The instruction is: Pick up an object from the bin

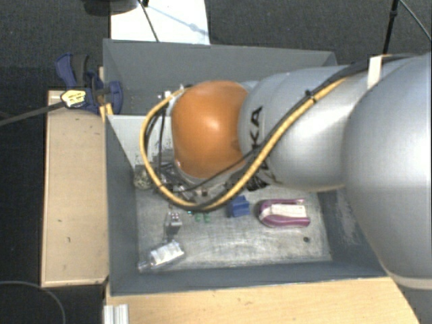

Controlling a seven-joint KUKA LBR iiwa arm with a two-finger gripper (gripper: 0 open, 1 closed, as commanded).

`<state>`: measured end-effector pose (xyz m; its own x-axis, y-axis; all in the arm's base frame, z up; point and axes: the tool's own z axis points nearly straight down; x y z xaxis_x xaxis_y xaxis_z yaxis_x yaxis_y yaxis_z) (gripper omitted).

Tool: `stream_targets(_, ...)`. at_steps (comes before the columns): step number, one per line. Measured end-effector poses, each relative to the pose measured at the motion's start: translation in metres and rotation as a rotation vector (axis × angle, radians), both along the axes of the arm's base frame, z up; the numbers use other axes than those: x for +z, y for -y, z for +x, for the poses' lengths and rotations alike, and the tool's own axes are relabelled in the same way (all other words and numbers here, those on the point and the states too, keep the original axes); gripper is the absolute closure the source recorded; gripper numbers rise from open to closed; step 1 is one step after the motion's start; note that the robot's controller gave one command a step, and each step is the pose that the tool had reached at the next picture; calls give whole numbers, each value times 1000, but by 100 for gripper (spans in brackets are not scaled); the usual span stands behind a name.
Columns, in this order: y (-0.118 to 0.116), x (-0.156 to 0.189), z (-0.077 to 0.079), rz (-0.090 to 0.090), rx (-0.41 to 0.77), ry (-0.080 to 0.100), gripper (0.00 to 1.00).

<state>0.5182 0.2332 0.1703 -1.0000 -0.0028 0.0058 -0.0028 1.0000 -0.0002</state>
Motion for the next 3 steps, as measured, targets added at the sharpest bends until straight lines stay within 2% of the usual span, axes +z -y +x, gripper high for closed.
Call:
stream_targets(1, 9, -59, -45, -2, 3, -3, 0)
stream_targets(2, 9, -55, -41, 1, -4, 6, 100)
stream_targets(3, 41, 40, -24, 1, -388, 10, 100)
